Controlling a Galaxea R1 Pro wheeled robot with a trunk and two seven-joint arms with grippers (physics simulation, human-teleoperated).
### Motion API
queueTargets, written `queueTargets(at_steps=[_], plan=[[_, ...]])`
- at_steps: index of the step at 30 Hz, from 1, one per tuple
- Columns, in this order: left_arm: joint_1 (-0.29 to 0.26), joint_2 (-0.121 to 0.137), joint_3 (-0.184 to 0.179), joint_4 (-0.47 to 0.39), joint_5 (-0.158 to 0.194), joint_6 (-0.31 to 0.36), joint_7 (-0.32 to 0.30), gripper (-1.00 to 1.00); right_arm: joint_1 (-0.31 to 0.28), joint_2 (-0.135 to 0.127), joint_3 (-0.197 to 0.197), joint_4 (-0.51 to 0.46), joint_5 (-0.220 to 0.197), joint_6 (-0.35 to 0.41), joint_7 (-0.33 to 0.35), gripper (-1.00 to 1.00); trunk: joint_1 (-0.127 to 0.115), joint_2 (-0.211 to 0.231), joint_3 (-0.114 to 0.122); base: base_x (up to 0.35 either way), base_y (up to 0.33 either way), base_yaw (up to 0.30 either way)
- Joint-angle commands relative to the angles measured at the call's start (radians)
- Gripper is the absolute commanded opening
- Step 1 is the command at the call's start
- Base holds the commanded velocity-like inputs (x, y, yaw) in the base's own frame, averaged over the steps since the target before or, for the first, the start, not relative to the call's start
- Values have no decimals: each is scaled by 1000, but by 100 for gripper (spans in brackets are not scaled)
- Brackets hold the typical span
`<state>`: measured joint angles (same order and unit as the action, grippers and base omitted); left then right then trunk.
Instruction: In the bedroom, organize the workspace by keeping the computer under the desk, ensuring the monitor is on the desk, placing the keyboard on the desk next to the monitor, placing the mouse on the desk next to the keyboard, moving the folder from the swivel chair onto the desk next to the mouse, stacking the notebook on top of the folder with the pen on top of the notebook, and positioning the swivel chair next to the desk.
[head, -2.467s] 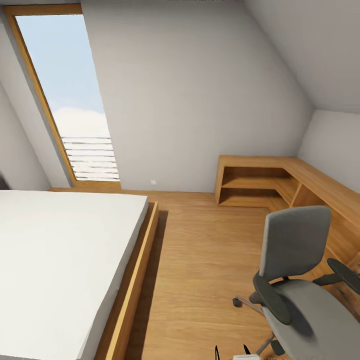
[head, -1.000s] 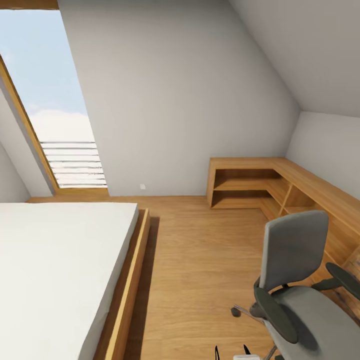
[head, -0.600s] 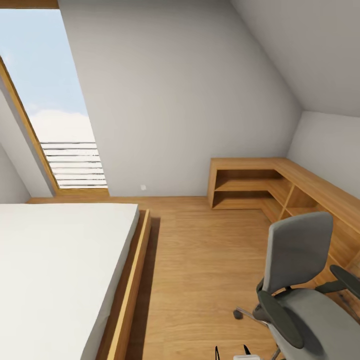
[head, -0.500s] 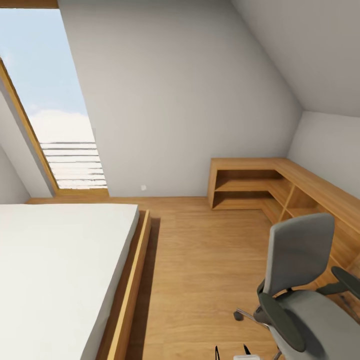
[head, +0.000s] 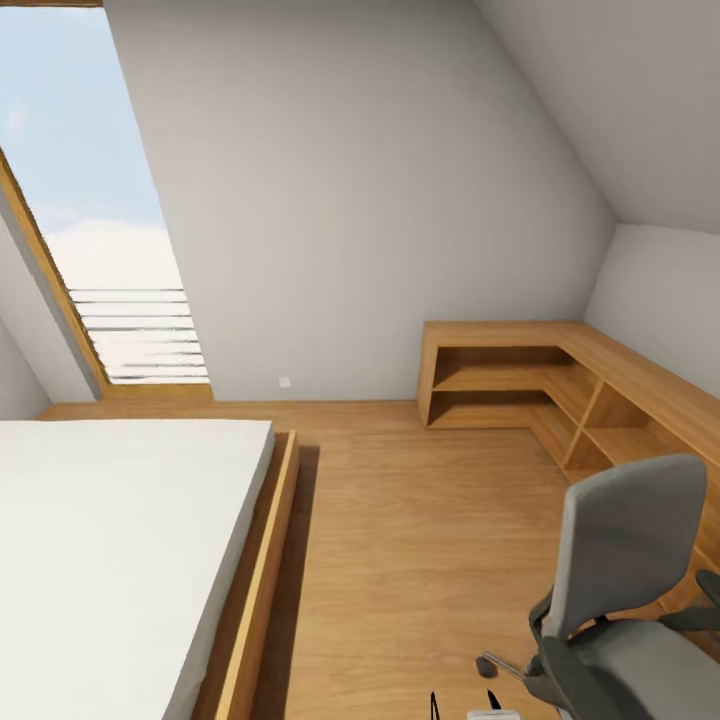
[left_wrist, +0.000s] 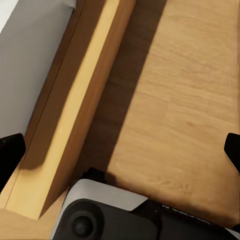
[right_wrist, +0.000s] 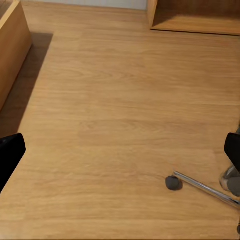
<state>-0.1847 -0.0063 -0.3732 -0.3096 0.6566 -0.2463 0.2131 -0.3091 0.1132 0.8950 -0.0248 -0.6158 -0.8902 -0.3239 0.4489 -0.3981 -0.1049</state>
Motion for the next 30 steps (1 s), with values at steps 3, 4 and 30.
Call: queueTargets(at_steps=[3, 4, 30], plan=[[-1, 1, -11, 0, 6, -4, 7, 100, -1, 0, 9, 0, -2, -1, -7, 100, 1, -2, -2, 319, 0, 0], [-1, 1, -11, 0, 6, -4, 7, 100, -1, 0, 9, 0, -2, -1, -7, 100, 1, -2, -2, 320, 0, 0], [-1, 0, -12, 0, 6, -2, 8, 100, -1, 0, 9, 0, -2, -1, -7, 100, 1, -2, -2, 321, 0, 0]])
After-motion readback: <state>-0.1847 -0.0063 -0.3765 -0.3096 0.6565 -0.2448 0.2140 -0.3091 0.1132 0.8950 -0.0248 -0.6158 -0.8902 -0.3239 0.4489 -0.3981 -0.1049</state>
